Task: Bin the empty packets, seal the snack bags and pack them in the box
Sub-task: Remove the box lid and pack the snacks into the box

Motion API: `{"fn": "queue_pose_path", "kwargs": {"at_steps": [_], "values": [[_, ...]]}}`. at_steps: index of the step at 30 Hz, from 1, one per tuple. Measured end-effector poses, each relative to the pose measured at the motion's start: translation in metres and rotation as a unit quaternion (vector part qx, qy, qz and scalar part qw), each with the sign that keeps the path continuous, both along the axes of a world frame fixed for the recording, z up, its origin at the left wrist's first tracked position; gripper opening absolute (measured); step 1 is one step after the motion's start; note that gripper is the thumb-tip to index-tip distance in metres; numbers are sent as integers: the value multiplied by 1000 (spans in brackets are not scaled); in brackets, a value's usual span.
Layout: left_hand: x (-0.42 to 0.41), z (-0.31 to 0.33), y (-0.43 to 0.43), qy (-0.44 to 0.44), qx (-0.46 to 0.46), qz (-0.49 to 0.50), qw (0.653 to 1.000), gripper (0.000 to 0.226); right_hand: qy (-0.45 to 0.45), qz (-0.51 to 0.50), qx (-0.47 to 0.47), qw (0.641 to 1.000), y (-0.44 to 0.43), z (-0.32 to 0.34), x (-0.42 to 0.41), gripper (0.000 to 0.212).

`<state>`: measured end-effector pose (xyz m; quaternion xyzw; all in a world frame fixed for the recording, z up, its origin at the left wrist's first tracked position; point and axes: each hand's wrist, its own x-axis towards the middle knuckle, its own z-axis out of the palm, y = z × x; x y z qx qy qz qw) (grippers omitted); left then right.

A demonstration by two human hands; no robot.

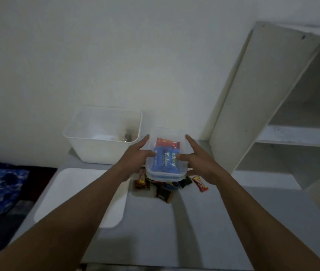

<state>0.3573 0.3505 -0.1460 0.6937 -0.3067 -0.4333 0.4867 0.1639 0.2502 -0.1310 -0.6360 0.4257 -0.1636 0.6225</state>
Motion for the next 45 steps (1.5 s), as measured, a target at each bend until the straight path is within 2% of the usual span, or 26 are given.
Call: {"fn": "queue_pose_path", "kwargs": {"at_steps": [5, 10, 16, 22, 26, 29, 32, 34, 36, 42, 45], "values": [[71, 44, 2, 9, -7, 38, 999, 70, -11, 40, -31, 999, -10, 40, 76, 81], [156, 75, -1, -12, 4, 54, 998, 67, -34, 64, -36, 997, -17, 62, 166, 76], [258, 75, -15, -13, 36, 66, 997, 68, -18, 72, -40, 996, -31, 56, 276, 58], [334, 35, -40, -15, 69, 59, 996, 70, 24, 58, -4, 998, -49, 20, 360, 79], [359, 6, -51, -12, 123, 28, 992, 74, 39, 47, 22, 998, -50, -11, 388, 51], [367, -12, -59, -3, 143, 23, 989, 77, 58, 40, 30, 997, -51, -29, 401, 48], [368, -30, -66, -1, 148, 25, 989, 64, 82, 42, 18, 996, -52, -38, 410, 39], [368, -43, -71, -11, 151, 28, 988, 51, 102, 48, 12, 994, -53, -43, 415, 47], [371, -56, -77, -31, 158, 37, 986, 47, 125, 59, 2, 990, -53, -47, 420, 57], [378, -82, -89, -103, 184, 22, 977, 72, 158, 70, 8, 985, -53, -65, 428, 64], [378, -97, -91, -117, 188, 16, 975, 71, 160, 72, 23, 984, -55, -77, 431, 76]]}}
